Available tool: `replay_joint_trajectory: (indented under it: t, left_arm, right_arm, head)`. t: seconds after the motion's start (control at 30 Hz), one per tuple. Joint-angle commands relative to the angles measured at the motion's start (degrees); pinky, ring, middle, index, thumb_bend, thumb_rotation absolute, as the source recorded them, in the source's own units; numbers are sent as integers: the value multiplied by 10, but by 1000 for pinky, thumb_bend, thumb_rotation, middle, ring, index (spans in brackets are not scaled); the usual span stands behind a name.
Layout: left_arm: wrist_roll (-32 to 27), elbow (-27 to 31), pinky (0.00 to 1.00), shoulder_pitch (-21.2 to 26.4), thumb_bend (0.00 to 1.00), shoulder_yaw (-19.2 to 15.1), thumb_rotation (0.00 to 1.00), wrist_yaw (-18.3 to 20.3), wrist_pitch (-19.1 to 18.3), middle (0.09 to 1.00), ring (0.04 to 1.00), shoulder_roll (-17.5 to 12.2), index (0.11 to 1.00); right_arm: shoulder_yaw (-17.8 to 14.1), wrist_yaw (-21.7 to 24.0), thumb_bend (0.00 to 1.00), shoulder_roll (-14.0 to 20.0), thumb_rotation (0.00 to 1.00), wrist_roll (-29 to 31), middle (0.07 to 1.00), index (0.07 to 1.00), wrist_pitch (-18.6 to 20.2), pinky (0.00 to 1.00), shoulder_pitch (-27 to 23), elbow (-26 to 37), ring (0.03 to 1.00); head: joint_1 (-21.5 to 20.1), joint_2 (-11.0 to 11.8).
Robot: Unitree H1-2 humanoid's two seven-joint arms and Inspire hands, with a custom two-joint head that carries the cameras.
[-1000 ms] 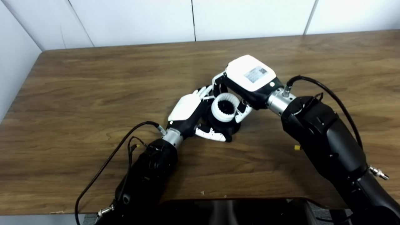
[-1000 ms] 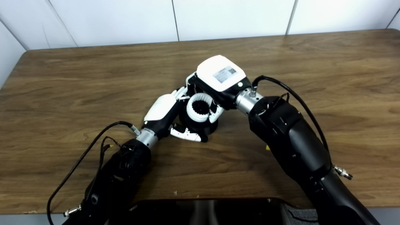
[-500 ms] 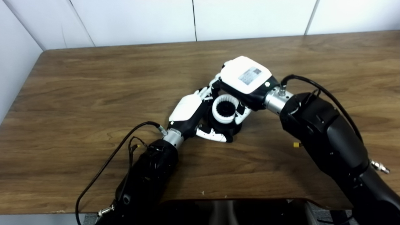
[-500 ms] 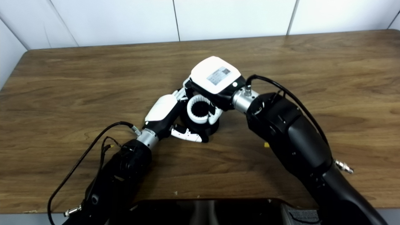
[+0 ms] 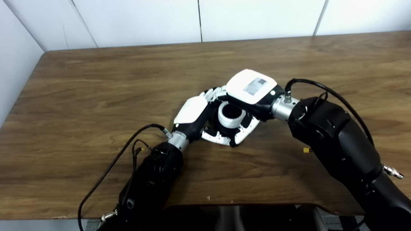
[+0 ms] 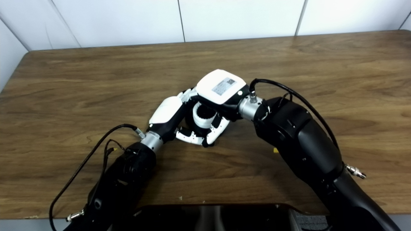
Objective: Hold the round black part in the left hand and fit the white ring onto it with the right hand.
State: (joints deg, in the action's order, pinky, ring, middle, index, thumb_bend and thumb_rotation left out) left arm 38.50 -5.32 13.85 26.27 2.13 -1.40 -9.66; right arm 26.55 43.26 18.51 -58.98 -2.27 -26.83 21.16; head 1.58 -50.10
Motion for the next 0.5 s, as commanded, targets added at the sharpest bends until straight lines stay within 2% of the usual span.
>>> replay_joint_trajectory:
  t: [0.0, 0.2, 0.3, 0.33, 0.47]
  left_arm:
    - [21, -6, 1000, 5, 1000, 5, 334, 10, -5, 1000, 1000, -6, 650]
    - [24, -3, 1000, 4, 1000, 5, 337, 12, -9, 1000, 1000, -7, 654]
    - [21, -6, 1000, 2, 1000, 3, 334, 4, -1, 1000, 1000, -7, 645]
    - [20, -7, 1000, 2, 1000, 3, 335, 3, 0, 1000, 1000, -7, 645]
    - [22, -9, 1000, 1, 996, 3, 354, 0, 3, 1000, 1000, -8, 638]
  right_arm:
    - [-10, -6, 1000, -2, 538, 4, 814, 835, -4, 799, -15, 12, 778]
    - [-29, -6, 1000, -7, 525, 16, 830, 854, 19, 842, -4, 16, 797]
    - [-54, -12, 998, -11, 512, 43, 838, 863, 37, 851, 7, 20, 799]
    - [-63, -12, 994, -13, 508, 51, 839, 865, 43, 848, 11, 20, 799]
    - [-92, -20, 977, -17, 473, 82, 834, 859, 66, 803, 26, 17, 791]
  head:
    - [0, -1]
    - [-1, 0]
    - [-1, 0]
    - [-1, 8]
    - [-3, 8]
